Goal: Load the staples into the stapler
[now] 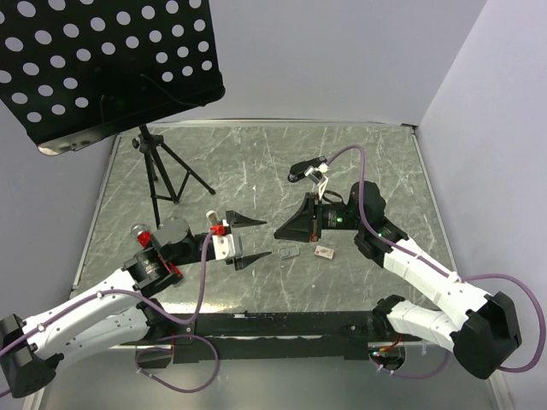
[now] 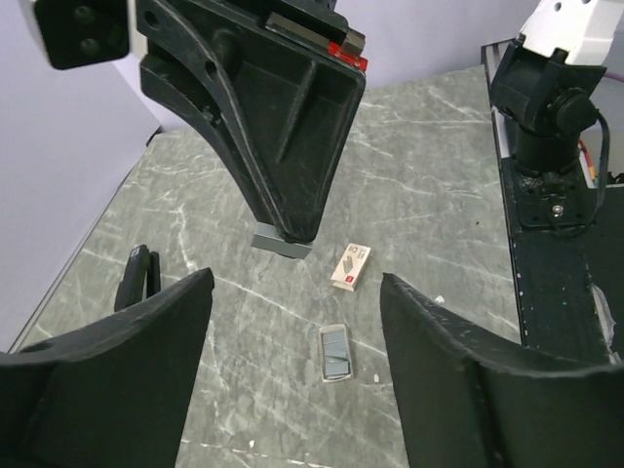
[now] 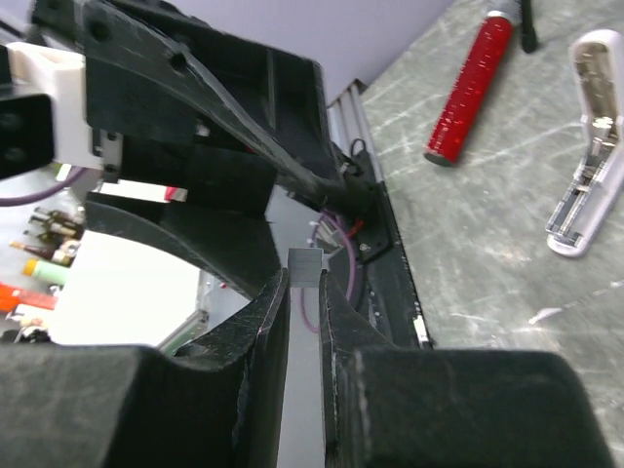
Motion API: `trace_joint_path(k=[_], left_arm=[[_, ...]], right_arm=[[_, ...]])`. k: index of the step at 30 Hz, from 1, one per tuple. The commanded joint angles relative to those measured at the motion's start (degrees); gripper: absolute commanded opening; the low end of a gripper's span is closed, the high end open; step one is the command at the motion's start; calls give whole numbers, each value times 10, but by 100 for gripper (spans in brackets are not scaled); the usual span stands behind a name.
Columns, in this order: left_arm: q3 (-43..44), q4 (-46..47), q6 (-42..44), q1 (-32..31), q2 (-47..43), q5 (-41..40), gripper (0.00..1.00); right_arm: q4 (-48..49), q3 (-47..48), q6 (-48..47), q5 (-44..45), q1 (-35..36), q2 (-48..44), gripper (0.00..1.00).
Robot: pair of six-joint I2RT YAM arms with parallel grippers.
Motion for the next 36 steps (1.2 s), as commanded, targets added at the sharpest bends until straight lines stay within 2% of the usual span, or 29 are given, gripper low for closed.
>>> trace_joint_path(k=[1, 5, 19, 36], left_arm=[[24, 53, 15, -10, 7, 13, 70], [23, 63, 17, -11, 14, 11, 63], [30, 96, 9, -18, 34, 15, 57], [36, 97, 7, -24, 44, 24, 35]], right_arm=[[69, 9, 22, -32, -2, -9, 14], [77, 8, 28, -36, -2, -5, 14], [92, 5, 38, -57, -2, 4, 14], [99, 2, 45, -64, -2, 9, 14]])
